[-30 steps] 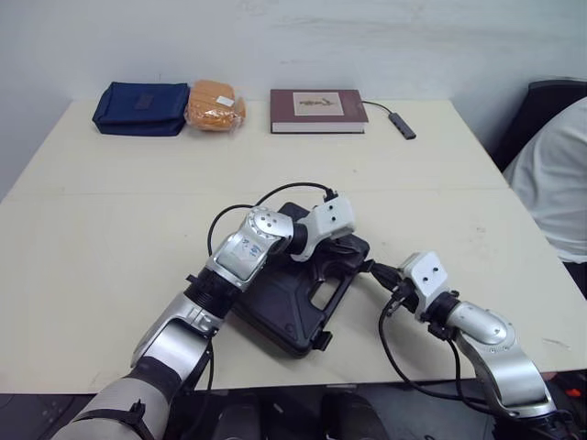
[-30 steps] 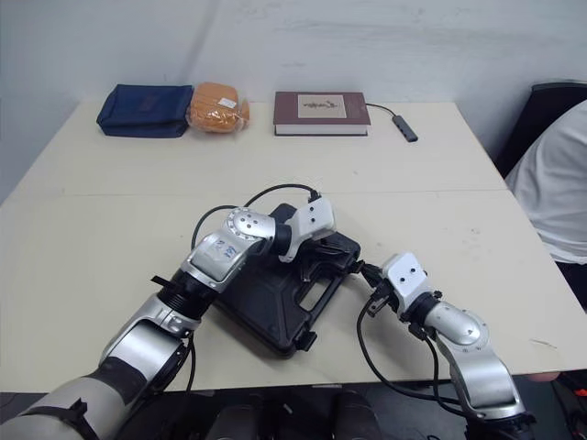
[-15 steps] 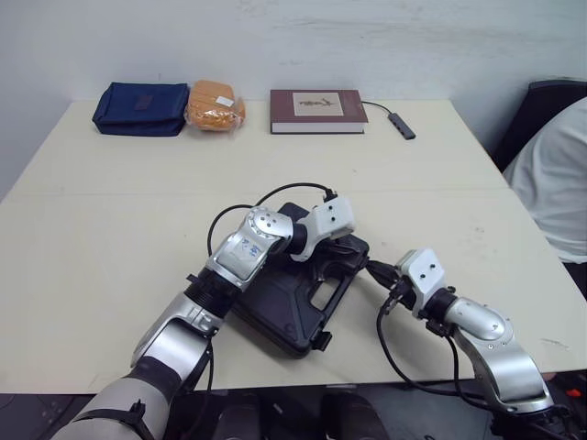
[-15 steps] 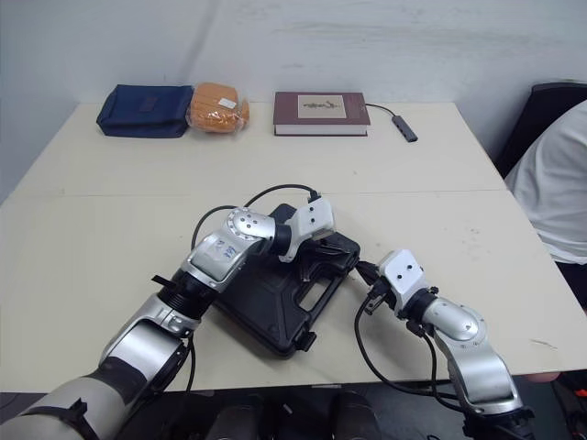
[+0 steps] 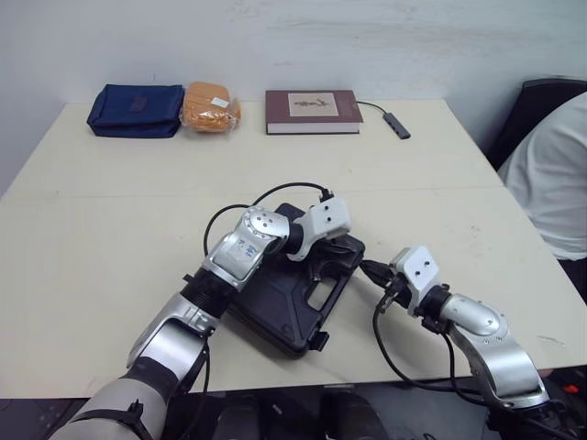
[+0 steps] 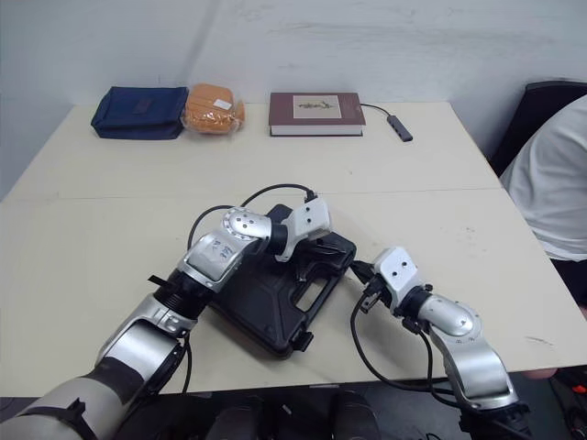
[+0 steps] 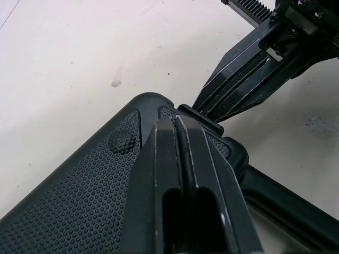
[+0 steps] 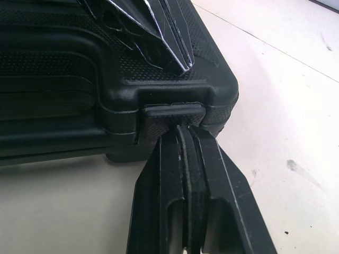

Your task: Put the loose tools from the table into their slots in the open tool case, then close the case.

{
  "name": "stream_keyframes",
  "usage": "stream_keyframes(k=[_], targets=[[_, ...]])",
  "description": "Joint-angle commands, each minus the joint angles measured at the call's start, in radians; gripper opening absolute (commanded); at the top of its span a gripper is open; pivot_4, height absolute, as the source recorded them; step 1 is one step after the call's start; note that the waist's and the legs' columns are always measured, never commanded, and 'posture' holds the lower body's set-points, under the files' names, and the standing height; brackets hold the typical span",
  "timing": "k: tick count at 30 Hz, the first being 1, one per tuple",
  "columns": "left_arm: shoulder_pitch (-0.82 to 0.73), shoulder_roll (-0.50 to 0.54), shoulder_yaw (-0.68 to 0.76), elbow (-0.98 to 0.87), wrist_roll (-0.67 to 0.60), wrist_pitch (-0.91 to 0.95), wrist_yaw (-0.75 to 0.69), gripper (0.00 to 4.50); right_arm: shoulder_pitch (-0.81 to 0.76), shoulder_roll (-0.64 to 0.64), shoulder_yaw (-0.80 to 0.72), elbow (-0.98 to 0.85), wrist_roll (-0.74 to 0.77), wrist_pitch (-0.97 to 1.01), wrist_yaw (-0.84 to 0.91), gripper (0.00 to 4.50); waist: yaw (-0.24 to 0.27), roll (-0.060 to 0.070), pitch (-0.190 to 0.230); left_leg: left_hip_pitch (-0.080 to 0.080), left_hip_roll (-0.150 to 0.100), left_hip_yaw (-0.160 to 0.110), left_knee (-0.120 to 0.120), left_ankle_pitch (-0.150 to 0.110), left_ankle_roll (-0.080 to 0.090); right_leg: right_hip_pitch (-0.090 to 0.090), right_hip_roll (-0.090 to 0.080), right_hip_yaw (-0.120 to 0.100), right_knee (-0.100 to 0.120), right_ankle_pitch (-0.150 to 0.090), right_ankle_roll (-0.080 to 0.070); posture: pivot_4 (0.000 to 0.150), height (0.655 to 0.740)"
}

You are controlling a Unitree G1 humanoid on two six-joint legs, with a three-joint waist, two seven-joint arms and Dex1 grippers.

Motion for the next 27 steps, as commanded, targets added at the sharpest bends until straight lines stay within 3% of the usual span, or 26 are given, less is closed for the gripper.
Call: stream_keyframes(k=[1, 18, 27], targets=[[0.102, 0.035, -0.128, 0.154, 0.119, 0.078, -0.001, 0.02, -0.039, 0.022, 0.021, -0.048, 0.032, -0.019, 0.018, 0.0, -0.001, 0.0, 0.0, 0.0, 0.0, 0.0, 0.0, 0.0, 0.0, 0.0, 0.0, 0.0, 0.0, 0.0, 0.0, 0.15, 0.74], [0.142, 0.063, -0.16, 0.204, 0.147, 0.08, -0.005, 0.02, -0.134, 0.008, 0.088, -0.076, 0.006, 0.112, 0.044, 0.0, -0.025, -0.003, -0.018, 0.005, 0.0, -0.003, -0.014, 0.004, -0.005, 0.001, 0.002, -0.001, -0.007, 0.0, -0.005, 0.15, 0.74], [0.147, 0.082, -0.087, 0.121, 0.108, 0.071, -0.006, 0.02, -0.049, -0.047, 0.032, -0.109, 0.012, 0.094, 0.065, 0.0, -0.022, -0.002, -0.021, 0.013, -0.001, -0.008, -0.025, 0.004, -0.007, 0.004, 0.005, -0.001, -0.016, -0.007, -0.016, 0.15, 0.74]])
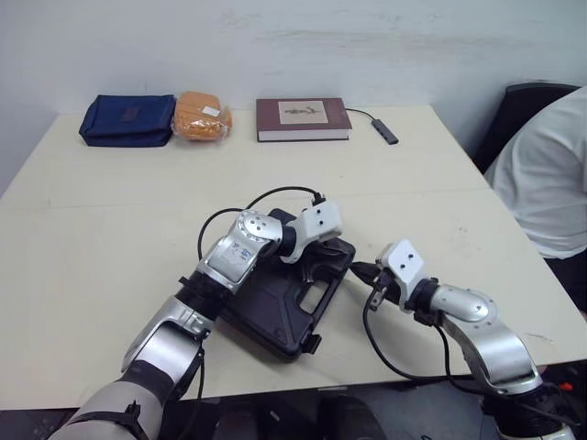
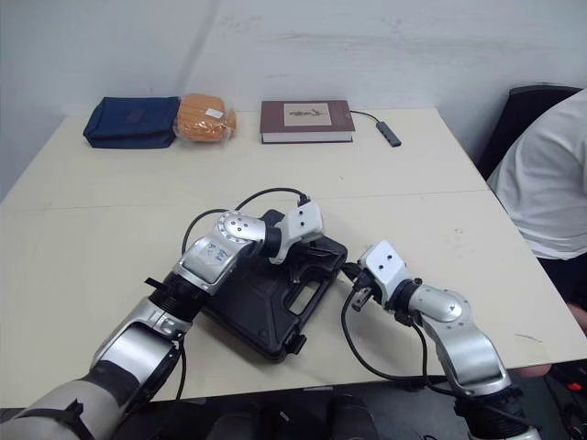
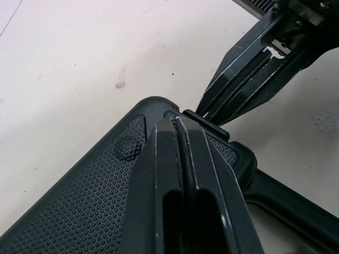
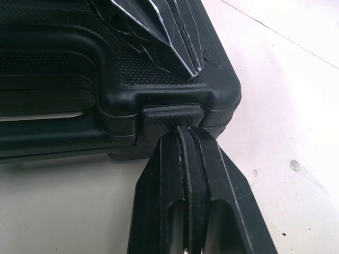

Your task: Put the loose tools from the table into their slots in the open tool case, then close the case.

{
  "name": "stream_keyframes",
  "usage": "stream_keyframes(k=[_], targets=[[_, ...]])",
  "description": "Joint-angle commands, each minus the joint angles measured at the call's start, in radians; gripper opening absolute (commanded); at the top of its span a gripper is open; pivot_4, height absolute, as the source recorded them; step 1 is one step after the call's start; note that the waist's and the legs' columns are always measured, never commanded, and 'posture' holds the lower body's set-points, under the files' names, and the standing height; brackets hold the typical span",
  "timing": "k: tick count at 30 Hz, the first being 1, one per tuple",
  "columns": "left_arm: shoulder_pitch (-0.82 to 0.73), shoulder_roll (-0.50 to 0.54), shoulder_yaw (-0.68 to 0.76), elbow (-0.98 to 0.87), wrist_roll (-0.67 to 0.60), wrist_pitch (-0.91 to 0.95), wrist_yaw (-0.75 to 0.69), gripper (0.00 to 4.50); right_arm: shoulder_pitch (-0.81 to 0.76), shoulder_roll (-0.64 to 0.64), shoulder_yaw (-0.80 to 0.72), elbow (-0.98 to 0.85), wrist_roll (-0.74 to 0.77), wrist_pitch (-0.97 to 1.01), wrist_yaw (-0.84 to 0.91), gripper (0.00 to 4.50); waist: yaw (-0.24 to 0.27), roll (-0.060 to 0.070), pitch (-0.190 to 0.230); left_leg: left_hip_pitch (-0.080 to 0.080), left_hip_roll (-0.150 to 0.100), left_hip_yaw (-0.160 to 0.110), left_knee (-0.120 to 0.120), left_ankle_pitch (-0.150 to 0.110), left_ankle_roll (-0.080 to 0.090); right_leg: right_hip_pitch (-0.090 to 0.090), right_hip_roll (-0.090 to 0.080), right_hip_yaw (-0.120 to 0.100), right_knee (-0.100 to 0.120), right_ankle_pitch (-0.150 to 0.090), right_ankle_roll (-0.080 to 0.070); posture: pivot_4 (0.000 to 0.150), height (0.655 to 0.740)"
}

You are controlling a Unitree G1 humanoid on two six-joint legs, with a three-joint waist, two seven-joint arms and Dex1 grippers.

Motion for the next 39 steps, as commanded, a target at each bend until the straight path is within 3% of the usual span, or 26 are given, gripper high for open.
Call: stream_keyframes(k=[1, 2, 7, 17, 25, 31, 39], targets=[[0.114, 0.06, -0.086, 0.106, 0.089, 0.087, -0.009, 0.02, 0.019, -0.02, -0.031, -0.07, 0.026, -0.044, 0.021, 0.0, 0.0, 0.0, 0.0, 0.0, 0.0, 0.0, -0.001, 0.0, 0.0, 0.001, 0.0, 0.0, -0.001, 0.001, 0.003, 0.15, 0.74], [0.114, 0.061, -0.08, 0.096, 0.085, 0.084, -0.011, 0.02, 0.025, -0.025, -0.036, -0.072, 0.027, -0.048, 0.022, 0.0, 0.001, 0.0, 0.0, 0.0, -0.001, 0.0, -0.002, 0.0, 0.0, 0.001, 0.0, 0.0, -0.001, 0.005, 0.009, 0.15, 0.74], [0.106, 0.042, 0.031, -0.032, -0.027, -0.02, -0.071, 0.02, 0.084, -0.096, -0.122, -0.096, 0.062, -0.07, 0.065, 0.0, 0.004, 0.008, 0.007, -0.008, -0.001, 0.0, -0.004, 0.002, -0.001, -0.005, 0.0, -0.002, -0.001, 0.005, 0.009, 0.15, 0.74], [0.129, 0.059, 0.133, -0.12, -0.1, -0.229, -0.16, 0.02, 0.176, -0.128, -0.2, -0.108, 0.098, -0.173, 0.104, 0.0, 0.034, 0.015, 0.033, -0.016, -0.002, -0.001, -0.004, 0.008, 0.0, -0.008, 0.002, -0.007, -0.004, 0.005, 0.011, 0.15, 0.74], [0.263, 0.228, 0.283, -0.405, -0.33, -0.235, -0.35, 0.02, 0.397, -0.135, -0.304, -0.136, 0.143, -0.381, 0.202, 0.0, 0.046, 0.016, 0.046, -0.02, -0.003, -0.001, -0.001, 0.008, 0.001, -0.008, 0.003, -0.009, -0.005, 0.006, 0.014, 0.15, 0.74], [0.388, 0.303, 0.306, -0.614, -0.415, -0.133, -0.321, 0.02, 0.487, -0.13, -0.253, -0.187, 0.157, -0.419, 0.238, 0.0, 0.053, 0.016, 0.047, -0.02, -0.004, -0.002, 0.001, 0.007, 0.003, -0.006, 0.002, -0.008, -0.008, 0.008, 0.017, 0.15, 0.74], [0.524, 0.373, 0.212, -0.711, -0.279, -0.179, -0.275, 0.02, 0.515, -0.12, -0.067, -0.191, 0.086, -0.427, 0.235, 0.0, 0.053, 0.017, 0.047, -0.02, -0.004, -0.003, 0.001, 0.006, 0.0, -0.006, 0.002, -0.007, -0.007, 0.007, 0.017, 0.15, 0.74]])
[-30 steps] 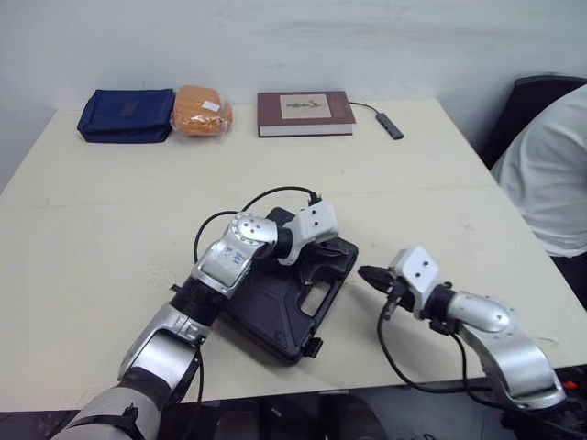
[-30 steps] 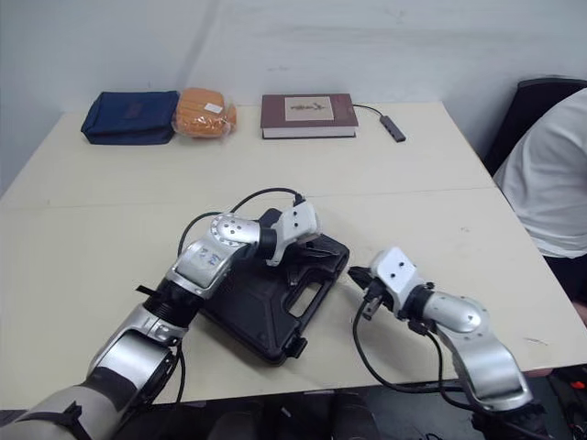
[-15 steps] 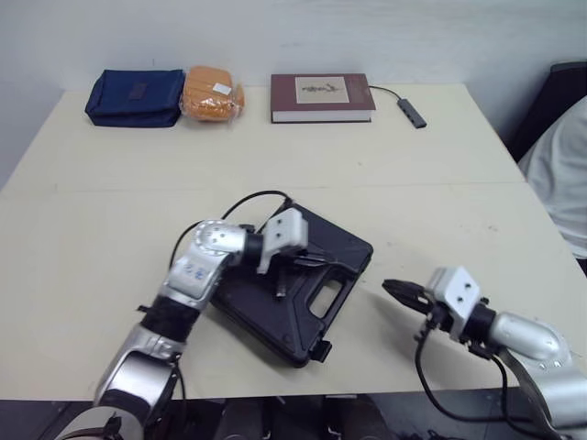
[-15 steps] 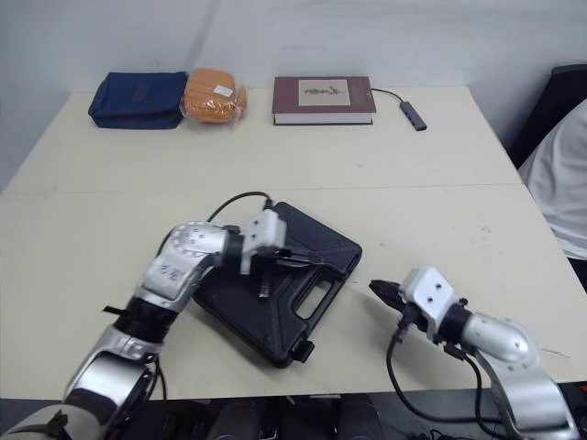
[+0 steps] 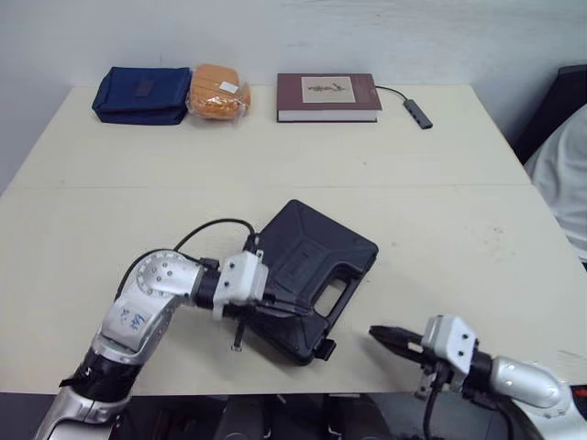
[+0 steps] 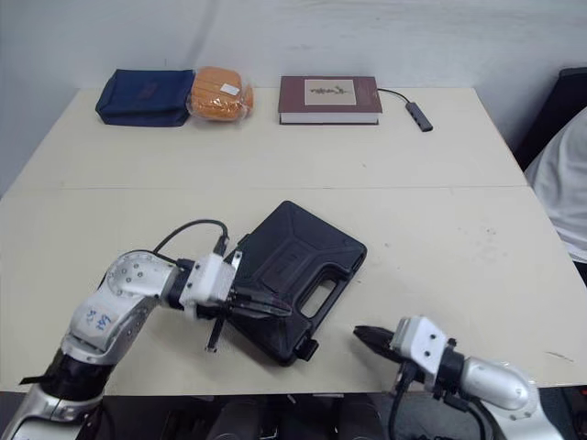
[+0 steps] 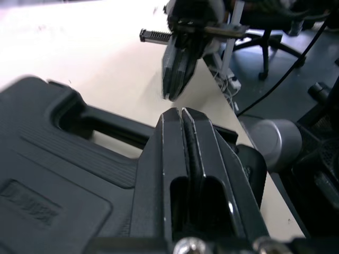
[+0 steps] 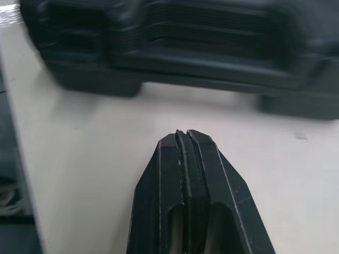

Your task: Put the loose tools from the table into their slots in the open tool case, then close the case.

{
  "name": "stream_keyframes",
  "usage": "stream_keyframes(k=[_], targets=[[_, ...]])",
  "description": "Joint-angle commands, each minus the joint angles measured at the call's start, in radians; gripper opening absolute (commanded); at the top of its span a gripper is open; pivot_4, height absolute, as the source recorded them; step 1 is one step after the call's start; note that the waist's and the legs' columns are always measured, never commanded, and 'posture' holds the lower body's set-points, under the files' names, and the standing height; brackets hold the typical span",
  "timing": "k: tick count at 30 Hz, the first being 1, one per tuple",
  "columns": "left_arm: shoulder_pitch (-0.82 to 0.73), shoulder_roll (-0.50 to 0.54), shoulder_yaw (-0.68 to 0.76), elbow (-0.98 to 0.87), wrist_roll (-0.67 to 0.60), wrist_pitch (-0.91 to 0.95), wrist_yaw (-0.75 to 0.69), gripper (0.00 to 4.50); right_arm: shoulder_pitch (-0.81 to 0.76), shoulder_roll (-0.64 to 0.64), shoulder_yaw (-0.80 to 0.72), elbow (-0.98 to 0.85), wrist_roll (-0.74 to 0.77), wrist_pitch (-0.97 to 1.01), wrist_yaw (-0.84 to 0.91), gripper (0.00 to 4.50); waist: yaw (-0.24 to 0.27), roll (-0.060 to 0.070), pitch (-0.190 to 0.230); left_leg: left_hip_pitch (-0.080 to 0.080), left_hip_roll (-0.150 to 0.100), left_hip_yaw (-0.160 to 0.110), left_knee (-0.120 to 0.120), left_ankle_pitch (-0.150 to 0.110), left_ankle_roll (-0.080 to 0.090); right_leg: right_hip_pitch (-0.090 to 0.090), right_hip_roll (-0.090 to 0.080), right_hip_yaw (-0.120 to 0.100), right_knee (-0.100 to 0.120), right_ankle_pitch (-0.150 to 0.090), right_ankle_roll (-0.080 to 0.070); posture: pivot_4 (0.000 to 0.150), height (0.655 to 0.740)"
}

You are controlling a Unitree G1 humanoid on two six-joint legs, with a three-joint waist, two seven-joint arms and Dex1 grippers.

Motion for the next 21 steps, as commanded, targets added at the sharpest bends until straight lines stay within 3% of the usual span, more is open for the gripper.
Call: stream_keyframes(k=[1, 6, 21], targets=[[0.013, 0.028, -0.018, -0.057, 0.035, -0.019, 0.014, 0.02, 0.018, -0.007, 0.024, -0.04, 0.002, 0.0, 0.0, 0.0, 0.0, 0.0, 0.0, 0.0, 0.0, 0.0, 0.0, 0.0, 0.0, 0.0, 0.0, 0.0, 0.0, 0.0, 0.0, 0.15, 0.74], [0.043, 0.101, -0.046, -0.039, 0.083, -0.02, -0.01, 0.02, 0.039, -0.024, 0.077, -0.073, 0.003, 0.027, 0.003, 0.0, 0.001, 0.0, 0.0, 0.0, 0.001, 0.0, 0.0, 0.0, 0.001, -0.001, 0.0, 0.0, 0.0, -0.001, -0.001, 0.15, 0.74], [0.066, 0.11, -0.186, -0.009, 0.22, 0.022, 0.104, 0.02, -0.06, 0.004, 0.191, -0.071, -0.007, 0.078, -0.018, 0.0, 0.002, 0.002, -0.004, 0.003, 0.0, 0.0, -0.001, 0.0, 0.001, 0.002, 0.0, 0.0, 0.0, -0.001, -0.002, 0.15, 0.74]])
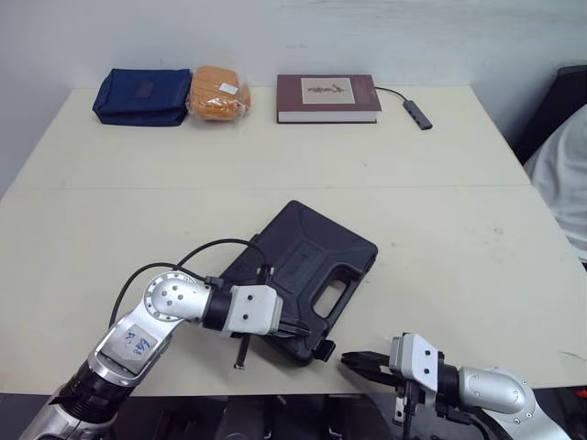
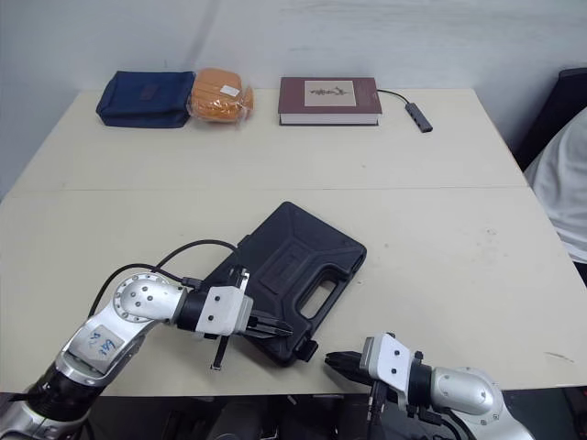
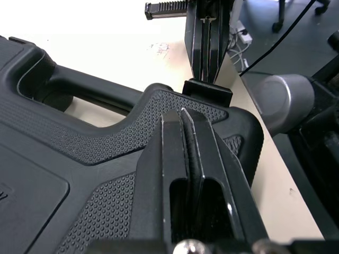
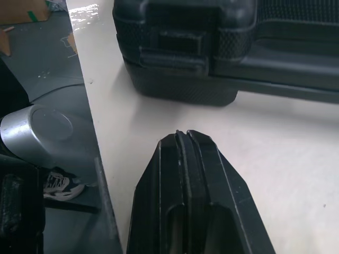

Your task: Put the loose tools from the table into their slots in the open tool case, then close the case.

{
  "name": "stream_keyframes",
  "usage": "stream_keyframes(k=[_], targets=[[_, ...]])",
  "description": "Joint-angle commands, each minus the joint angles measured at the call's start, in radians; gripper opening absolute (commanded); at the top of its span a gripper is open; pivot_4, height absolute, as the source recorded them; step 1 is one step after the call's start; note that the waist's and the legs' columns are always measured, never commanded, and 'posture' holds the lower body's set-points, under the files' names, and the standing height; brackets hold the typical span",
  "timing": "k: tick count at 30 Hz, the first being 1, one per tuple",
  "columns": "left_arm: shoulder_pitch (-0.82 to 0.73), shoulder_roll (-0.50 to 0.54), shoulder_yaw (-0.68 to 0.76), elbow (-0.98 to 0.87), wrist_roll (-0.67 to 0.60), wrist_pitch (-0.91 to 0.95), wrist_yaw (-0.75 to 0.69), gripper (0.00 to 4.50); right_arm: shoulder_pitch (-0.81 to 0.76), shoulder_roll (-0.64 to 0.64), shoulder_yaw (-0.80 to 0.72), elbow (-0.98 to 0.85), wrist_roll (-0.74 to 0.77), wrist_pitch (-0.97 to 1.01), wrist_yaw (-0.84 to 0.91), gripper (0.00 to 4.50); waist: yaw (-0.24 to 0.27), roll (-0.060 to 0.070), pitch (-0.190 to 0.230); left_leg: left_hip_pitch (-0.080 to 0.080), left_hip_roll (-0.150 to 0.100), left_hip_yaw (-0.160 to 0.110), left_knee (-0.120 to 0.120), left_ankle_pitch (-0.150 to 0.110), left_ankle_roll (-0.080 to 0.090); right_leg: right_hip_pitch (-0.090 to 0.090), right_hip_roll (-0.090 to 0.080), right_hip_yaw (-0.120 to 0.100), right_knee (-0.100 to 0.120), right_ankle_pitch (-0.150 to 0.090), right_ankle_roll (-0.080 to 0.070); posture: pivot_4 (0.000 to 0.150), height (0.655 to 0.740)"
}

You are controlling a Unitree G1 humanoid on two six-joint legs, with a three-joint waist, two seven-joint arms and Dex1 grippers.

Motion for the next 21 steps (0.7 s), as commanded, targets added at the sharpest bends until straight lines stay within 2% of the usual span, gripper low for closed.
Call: stream_keyframes(k=[1, 21], targets=[[0.034, 0.025, -0.08, 0.077, 0.098, 0.034, 0.007, 0.02, -0.027, 0.03, 0.051, -0.036, -0.001, 0.015, -0.019, 0.0, 0.0, 0.0, -0.001, 0.0, 0.0, 0.0, 0.0, 0.0, 0.0, 0.0, 0.0, 0.0, 0.0, 0.0, 0.0, 0.15, 0.74], [0.024, 0.029, -0.116, 0.107, 0.103, 0.057, 0.028, 0.02, -0.134, 0.052, 0.08, -0.131, 0.05, 0.125, -0.062, 0.0, -0.004, 0.002, -0.007, 0.004, 0.0, 0.0, 0.0, -0.001, 0.002, 0.001, 0.0, 0.001, 0.005, 0.0, -0.002, 0.15, 0.74]])
